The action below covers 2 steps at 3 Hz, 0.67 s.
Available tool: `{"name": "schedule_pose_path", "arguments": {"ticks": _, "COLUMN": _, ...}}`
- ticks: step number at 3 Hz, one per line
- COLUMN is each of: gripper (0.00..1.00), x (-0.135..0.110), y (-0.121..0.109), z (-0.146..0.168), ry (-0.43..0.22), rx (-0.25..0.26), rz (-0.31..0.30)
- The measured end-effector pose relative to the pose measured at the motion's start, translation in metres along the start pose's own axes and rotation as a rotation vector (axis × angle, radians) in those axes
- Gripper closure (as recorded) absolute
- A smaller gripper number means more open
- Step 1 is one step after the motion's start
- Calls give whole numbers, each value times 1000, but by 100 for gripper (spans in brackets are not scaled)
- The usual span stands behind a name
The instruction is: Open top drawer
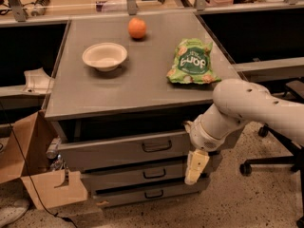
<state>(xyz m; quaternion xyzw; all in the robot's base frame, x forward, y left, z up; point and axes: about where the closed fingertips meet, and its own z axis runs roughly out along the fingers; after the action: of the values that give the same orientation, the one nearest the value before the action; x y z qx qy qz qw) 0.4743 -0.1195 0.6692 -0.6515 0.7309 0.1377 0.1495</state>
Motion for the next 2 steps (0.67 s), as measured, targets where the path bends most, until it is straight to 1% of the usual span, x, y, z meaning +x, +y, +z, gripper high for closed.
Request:
{"name": "schedule_pose_path", "arguments": {"ticks": 1, "gripper": 16, "x": 0, "y": 0, "z": 0, "ry": 0, "rx": 0, "rz": 0}}
{"name": "schedule_pose_path", "arguments": {"ticks": 2, "gripper": 40, "x": 0, "y": 0, "z": 0, "ry": 0, "rx": 0, "rz": 0}}
